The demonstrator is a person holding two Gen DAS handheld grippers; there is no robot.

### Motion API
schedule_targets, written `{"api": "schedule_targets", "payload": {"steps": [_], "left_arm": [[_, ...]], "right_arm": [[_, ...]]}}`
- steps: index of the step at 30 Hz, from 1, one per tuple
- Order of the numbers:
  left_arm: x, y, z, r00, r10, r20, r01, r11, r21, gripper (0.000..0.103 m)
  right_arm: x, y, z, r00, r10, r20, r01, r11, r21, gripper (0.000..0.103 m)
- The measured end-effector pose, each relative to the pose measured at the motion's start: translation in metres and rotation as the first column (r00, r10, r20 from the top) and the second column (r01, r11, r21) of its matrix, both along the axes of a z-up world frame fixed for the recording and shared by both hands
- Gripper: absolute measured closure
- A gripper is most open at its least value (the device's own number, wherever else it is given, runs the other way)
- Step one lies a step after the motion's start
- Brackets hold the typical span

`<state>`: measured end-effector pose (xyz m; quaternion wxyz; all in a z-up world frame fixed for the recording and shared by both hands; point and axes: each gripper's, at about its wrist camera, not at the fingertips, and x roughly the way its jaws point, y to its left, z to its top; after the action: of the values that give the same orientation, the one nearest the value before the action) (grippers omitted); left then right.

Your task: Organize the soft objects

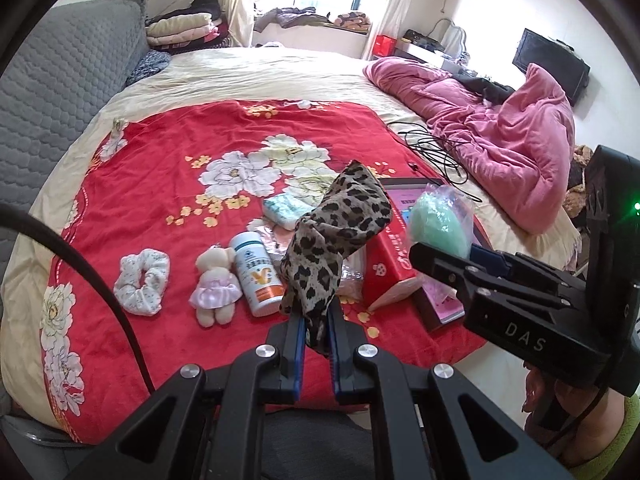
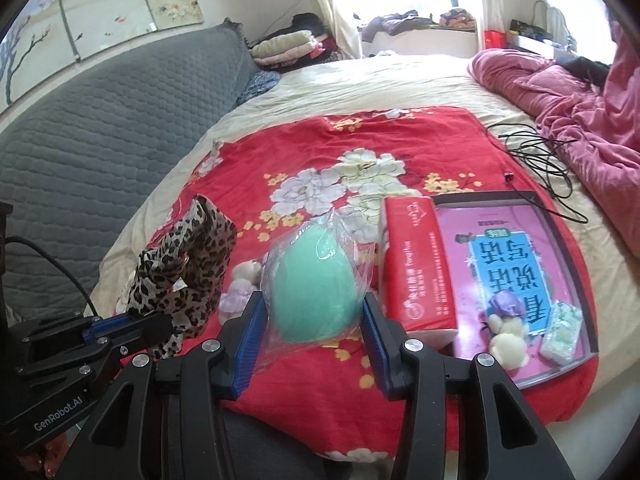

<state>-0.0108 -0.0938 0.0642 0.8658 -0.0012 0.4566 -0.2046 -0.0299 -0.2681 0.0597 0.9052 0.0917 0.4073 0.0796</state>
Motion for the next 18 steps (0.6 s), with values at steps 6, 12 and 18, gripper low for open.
{"api": "schedule_targets", "payload": {"steps": [6, 12, 18], "left_arm": [[0.0, -0.025, 0.001, 0.999, -0.038, -0.002, 0.038, 0.999, 0.004, 0.093], [0.002, -0.056, 0.001, 0.997, -0.081, -0.008, 0.081, 0.997, 0.011, 0.093], [0.007, -0.09, -0.001, 0.99, -0.138, -0.017, 0.138, 0.99, 0.003, 0.093]], "right_arm": [[-0.004, -0.025, 0.005, 0.999, -0.038, 0.011, 0.038, 0.999, -0.003, 0.055], [-0.008, -0.064, 0.007, 0.995, -0.101, 0.015, 0.101, 0.995, -0.009, 0.055], [-0.011, -0.118, 0.005, 0.981, -0.194, 0.002, 0.194, 0.981, 0.005, 0.055]]}}
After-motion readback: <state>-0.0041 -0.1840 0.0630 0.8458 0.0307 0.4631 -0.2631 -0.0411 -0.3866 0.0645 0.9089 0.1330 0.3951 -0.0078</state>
